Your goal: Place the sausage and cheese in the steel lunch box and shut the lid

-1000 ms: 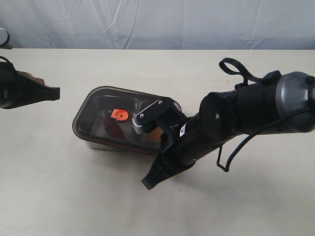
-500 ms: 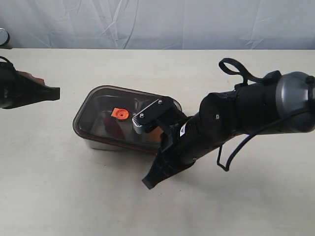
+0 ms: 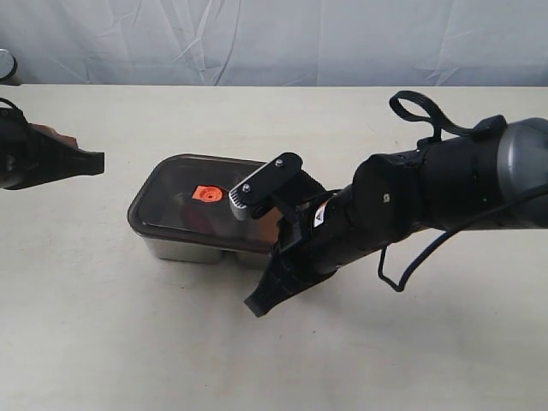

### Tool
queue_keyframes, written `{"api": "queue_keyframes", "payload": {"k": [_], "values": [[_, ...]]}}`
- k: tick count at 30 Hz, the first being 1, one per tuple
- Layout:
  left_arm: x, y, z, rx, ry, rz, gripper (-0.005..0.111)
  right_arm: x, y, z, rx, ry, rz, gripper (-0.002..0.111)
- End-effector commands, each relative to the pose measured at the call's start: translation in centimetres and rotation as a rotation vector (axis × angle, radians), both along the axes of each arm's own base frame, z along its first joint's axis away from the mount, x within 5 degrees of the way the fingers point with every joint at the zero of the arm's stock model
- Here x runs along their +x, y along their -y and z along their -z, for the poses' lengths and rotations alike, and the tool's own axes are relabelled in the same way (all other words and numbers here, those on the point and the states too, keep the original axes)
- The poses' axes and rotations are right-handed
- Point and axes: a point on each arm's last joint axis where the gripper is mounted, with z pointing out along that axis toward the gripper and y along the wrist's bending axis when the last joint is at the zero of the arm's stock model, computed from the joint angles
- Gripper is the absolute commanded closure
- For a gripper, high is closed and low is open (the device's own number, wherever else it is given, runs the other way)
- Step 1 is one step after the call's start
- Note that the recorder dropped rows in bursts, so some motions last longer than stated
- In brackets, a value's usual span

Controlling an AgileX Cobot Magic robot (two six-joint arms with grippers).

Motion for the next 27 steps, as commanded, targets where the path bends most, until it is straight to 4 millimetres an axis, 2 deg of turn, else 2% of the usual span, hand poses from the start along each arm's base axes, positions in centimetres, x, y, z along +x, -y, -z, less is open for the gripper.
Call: {"api": "queue_keyframes", "payload": {"k": [1, 27], "values": [[0.09, -0.03, -0.07, -0.01, 0.0, -0.003, 0.106, 0.24, -0.06, -0.35, 0.019, 0.036, 0.001, 0.109], [0.05, 0.18, -0.08, -0.023, -0.002, 0.016, 0.106, 0.77, -0.22, -0.62, 0.038, 0.108, -0.003, 0.109]]}}
